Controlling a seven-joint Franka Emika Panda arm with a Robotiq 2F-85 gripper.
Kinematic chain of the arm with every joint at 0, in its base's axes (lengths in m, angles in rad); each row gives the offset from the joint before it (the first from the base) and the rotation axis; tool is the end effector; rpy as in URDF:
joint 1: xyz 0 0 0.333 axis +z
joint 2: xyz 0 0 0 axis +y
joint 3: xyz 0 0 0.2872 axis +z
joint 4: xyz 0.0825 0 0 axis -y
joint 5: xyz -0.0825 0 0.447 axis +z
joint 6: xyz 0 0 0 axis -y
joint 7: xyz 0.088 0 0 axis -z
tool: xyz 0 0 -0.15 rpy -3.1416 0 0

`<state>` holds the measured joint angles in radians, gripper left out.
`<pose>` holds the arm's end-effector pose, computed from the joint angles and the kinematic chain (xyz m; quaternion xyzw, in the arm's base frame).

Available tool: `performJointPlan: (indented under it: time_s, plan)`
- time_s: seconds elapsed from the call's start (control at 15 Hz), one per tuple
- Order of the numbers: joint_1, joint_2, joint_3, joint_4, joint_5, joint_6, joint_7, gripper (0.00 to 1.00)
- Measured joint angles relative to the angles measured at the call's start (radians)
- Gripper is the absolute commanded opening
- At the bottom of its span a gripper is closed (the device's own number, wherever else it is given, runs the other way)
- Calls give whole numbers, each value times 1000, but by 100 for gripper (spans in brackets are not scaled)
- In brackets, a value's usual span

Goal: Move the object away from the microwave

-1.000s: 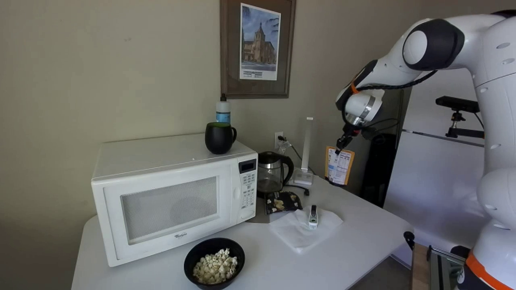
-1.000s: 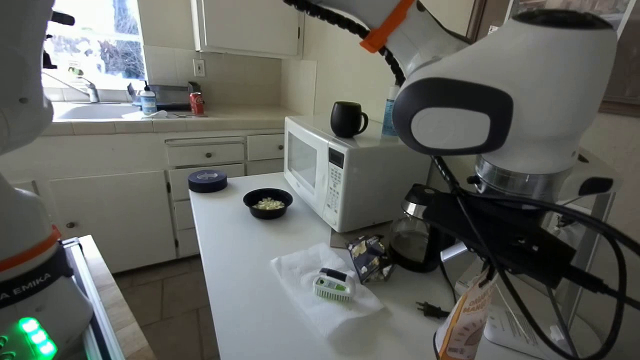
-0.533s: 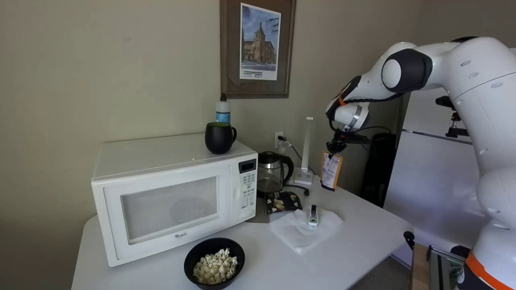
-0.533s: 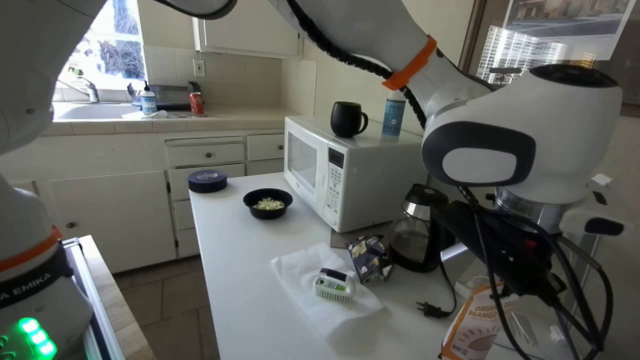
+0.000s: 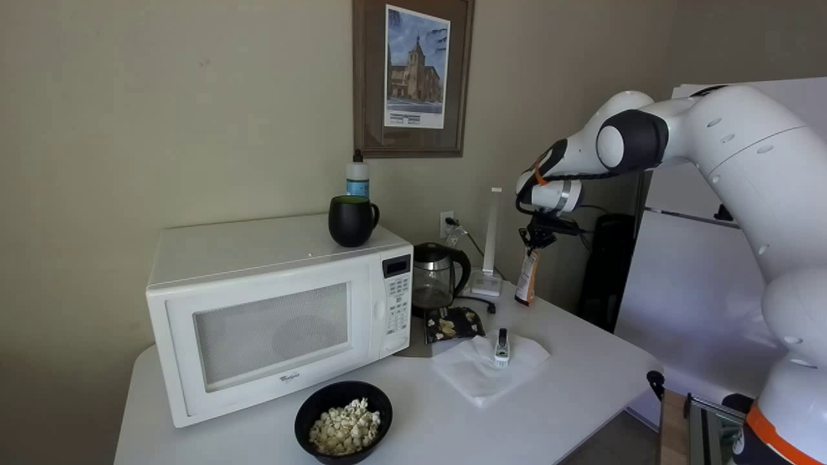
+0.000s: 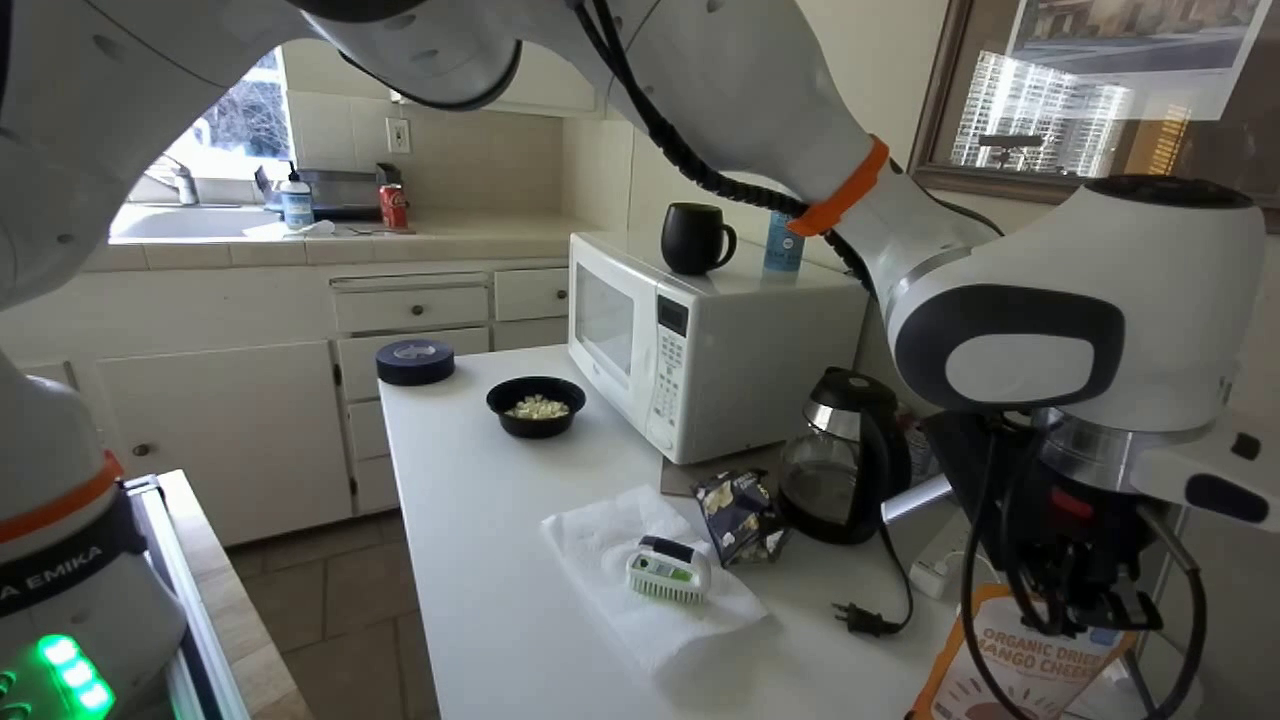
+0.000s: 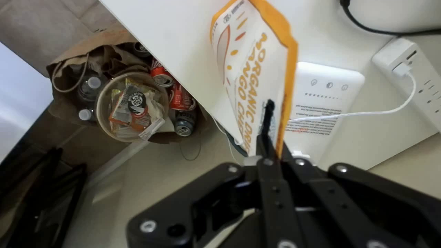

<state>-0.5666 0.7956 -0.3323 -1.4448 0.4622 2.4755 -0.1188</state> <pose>0.5281 -0.5907 0.1634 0.8725 -0.4637 0.1525 0.0204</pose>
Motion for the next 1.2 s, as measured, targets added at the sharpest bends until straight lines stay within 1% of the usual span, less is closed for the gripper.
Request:
performJointPlan:
  time_s: [0.2, 0.4, 0.47, 0.53, 0.67, 0.8, 0.87, 1.0, 1.07, 1.2]
  plan:
    - [-1, 43, 0, 56, -52, 0, 199, 1]
    - [-1, 82, -1, 112, -69, 2, 344, 1]
    - [-1, 94, -1, 130, -77, 3, 379, 28]
    - [-1, 105, -1, 147, -90, 10, 404, 28]
    - [0, 126, 0, 176, -113, 18, 429, 42]
    - [3, 135, 1, 191, -127, 27, 423, 58]
    - [4, 134, 5, 191, -127, 31, 397, 66]
    - [2, 123, 21, 190, -127, 32, 318, 80]
    - [-3, 111, 34, 186, -126, 28, 264, 88]
    - [-20, 71, 67, 168, -124, 25, 140, 100]
